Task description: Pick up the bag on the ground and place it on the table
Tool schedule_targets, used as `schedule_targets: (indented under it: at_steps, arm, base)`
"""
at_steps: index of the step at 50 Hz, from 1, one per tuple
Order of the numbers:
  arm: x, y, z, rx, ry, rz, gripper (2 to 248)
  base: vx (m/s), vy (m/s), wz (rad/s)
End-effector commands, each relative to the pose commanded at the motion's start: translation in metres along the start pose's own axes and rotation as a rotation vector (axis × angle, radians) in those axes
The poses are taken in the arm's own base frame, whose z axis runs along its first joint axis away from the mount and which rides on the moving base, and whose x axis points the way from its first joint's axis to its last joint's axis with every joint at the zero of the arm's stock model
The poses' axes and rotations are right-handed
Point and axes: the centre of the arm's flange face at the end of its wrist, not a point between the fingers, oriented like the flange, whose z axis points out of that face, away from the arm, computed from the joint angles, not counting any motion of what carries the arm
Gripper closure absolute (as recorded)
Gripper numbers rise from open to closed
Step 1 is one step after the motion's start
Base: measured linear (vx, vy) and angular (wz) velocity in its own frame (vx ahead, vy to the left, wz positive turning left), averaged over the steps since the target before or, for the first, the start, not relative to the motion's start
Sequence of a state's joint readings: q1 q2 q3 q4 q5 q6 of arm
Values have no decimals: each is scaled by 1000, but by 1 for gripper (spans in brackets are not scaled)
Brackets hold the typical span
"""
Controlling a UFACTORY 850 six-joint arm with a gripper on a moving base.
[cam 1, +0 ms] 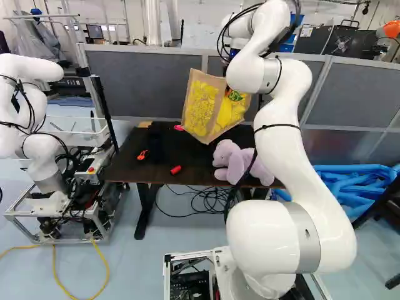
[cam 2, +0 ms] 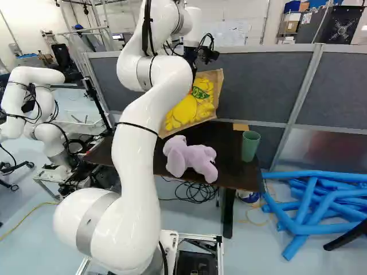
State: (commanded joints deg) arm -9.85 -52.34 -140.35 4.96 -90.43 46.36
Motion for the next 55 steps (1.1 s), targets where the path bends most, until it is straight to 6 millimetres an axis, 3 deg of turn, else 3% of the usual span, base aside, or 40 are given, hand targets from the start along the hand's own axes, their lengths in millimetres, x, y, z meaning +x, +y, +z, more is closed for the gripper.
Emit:
schedule_targets:
  at_steps: [17, 55]
  arm:
    - [9, -1, 14, -22, -2, 30, 228]
    - [11, 1, 14, -38, 27, 417, 228]
  base:
    - [0, 0, 0]
    - [0, 0, 0]
